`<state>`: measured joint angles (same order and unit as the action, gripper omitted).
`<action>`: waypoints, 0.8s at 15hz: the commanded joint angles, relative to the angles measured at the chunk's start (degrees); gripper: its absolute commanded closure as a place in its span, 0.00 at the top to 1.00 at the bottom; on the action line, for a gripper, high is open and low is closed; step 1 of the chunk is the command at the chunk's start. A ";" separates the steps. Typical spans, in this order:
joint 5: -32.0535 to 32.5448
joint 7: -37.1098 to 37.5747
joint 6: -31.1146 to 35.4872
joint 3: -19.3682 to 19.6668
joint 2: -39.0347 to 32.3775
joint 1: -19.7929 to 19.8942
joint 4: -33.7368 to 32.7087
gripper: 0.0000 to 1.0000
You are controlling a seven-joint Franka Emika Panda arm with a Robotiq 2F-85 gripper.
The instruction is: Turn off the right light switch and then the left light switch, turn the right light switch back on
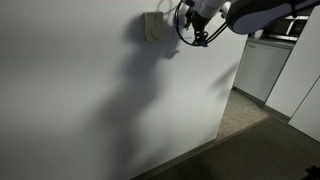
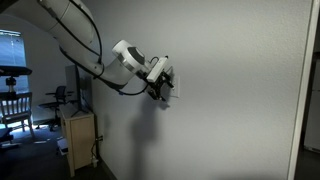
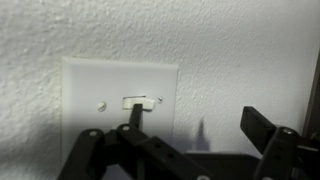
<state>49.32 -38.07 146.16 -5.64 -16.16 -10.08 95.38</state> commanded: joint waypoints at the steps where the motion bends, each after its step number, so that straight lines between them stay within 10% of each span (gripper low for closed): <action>1: 0.03 -0.09 -0.20 -0.59 -0.02 0.48 -0.14 1.00; 12: -1.25 -3.64 -16.18 -2.01 2.15 -1.31 -1.42 1.00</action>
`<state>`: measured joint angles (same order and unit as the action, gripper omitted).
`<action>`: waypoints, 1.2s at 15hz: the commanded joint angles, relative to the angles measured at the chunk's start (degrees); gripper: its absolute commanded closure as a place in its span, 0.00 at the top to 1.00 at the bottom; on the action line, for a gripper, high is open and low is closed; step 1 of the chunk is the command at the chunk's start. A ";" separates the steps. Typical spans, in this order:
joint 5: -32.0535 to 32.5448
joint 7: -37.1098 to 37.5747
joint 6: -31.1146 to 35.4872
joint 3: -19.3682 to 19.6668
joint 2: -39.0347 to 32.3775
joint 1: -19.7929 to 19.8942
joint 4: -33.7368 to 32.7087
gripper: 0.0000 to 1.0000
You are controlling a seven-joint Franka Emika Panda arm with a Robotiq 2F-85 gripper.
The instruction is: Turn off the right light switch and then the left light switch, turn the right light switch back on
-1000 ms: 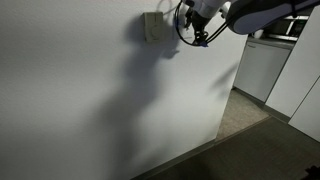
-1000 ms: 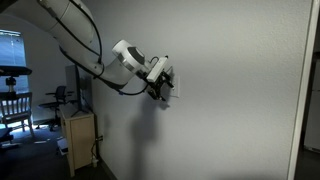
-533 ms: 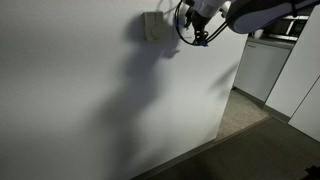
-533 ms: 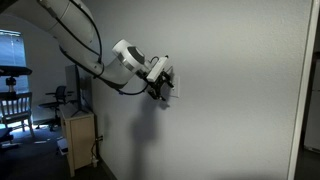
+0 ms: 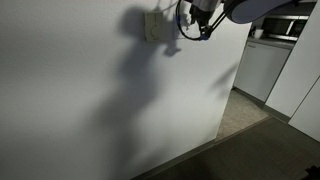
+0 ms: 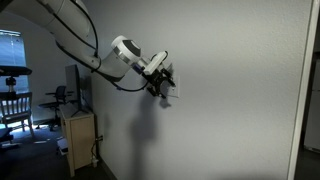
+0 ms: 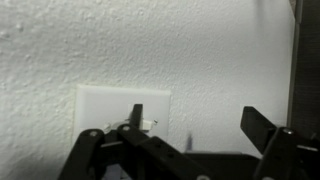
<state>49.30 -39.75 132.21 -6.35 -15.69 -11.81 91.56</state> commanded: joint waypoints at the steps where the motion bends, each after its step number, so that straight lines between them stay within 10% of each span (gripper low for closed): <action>1: -1.87 -2.46 -1.72 -1.83 1.95 0.57 3.21 1.00; 18: -1.40 -7.69 12.06 -1.11 -0.17 4.88 5.73 1.00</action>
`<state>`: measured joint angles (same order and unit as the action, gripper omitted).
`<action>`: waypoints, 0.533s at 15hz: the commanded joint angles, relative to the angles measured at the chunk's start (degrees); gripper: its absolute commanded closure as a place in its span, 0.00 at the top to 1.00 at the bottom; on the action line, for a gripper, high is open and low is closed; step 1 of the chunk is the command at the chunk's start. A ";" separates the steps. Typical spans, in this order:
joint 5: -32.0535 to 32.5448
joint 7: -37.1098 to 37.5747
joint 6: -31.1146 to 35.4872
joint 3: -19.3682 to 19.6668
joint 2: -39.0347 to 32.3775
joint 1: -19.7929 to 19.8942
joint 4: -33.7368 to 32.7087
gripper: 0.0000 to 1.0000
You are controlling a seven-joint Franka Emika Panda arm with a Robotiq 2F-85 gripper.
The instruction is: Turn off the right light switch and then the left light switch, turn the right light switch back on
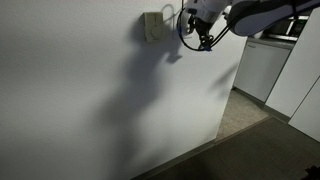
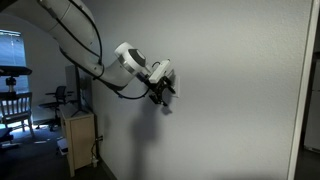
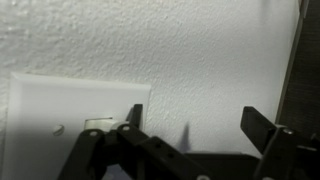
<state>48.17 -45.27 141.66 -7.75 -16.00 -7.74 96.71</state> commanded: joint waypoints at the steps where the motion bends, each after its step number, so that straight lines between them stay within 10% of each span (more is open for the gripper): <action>1: -0.29 -2.39 2.93 0.29 0.22 0.83 0.51 1.00; 8: 1.25 -3.39 4.37 0.61 1.51 0.56 -0.46 1.00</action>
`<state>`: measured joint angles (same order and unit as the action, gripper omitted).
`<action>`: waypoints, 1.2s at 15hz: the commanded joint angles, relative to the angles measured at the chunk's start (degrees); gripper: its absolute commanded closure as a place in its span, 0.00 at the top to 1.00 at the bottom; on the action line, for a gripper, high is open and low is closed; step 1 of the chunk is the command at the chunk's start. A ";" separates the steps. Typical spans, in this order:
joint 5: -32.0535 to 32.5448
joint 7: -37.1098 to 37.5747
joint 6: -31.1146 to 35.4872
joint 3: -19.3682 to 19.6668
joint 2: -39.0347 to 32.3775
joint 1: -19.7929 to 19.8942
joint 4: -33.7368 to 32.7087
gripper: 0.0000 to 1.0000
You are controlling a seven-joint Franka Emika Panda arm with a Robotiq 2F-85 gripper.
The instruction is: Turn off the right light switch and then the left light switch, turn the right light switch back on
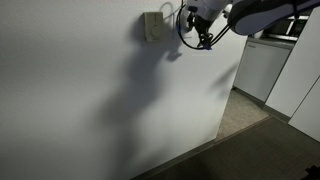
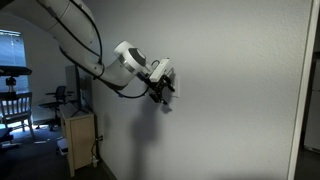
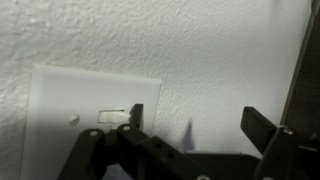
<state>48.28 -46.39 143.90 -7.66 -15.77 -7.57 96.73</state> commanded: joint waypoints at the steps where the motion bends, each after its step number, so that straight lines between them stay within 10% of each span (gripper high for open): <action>1: 1.52 -2.61 1.84 0.62 1.54 0.37 -0.64 1.00; 18: 2.41 -4.57 -0.29 0.99 3.77 0.07 -0.75 1.00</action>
<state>49.33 -50.42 143.67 -7.42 -13.97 -7.61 96.75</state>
